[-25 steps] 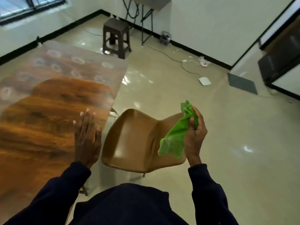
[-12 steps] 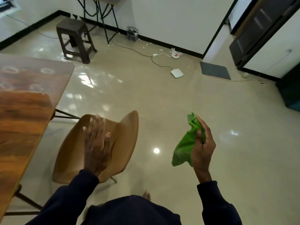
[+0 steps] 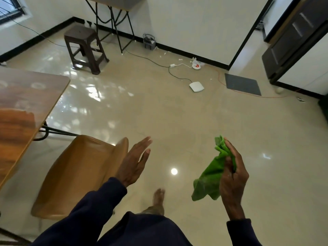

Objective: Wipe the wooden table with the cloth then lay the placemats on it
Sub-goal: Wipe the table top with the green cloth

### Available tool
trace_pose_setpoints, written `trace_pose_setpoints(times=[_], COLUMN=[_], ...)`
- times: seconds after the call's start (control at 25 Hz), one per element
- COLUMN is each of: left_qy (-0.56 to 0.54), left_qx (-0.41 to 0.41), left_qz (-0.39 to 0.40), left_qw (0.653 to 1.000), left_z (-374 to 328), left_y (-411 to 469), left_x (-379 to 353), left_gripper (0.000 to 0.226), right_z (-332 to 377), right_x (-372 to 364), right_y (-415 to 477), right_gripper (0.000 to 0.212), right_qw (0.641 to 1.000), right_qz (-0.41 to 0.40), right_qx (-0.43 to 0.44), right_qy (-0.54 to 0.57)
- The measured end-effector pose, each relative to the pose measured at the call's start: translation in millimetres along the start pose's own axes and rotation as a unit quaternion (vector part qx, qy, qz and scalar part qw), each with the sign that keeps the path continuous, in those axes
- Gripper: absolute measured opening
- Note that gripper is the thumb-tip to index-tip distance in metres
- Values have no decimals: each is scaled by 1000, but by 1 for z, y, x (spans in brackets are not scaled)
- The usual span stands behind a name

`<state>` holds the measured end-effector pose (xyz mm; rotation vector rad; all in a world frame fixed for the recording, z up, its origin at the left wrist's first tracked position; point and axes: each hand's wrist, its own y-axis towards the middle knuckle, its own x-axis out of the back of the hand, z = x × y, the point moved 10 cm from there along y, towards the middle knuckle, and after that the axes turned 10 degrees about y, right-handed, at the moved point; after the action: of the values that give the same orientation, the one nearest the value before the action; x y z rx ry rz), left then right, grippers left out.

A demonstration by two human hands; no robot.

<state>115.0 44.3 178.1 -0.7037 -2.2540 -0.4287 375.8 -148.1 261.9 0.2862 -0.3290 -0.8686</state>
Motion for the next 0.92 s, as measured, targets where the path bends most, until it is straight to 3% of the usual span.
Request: trace_pose_setpoints(times=[0.24,0.32,0.44,0.52,0.76,0.92], left_qy=[-54,-46,-47,-27,-44,-34], left_qx=[77,79,116,137,297,372], left_qz=[-14,-41,-47,-97,-239,-339], left_qw=[995,995,991,985,923,864], left_z=[25,27,44,62,139,174], left_y=[110,147,187,201,197,204], left_x=[-41,-38,-26,0,77,114], left_gripper=[50,48,46,45,35,35], right_z=[-38,-42,-73,-82,-118,-123], right_x=[-28,-43,-86,-127,-291,-416], right_y=[119,162,227,262,344,388], right_gripper=[39,40,41,44,38,39], right_qw=[998,997,995,992,959,912], right_qz=[53,52,94,114,256,373], right_qx=[14,54,-3,12,-1,13], right_qy=[15,23,40,57,125,168])
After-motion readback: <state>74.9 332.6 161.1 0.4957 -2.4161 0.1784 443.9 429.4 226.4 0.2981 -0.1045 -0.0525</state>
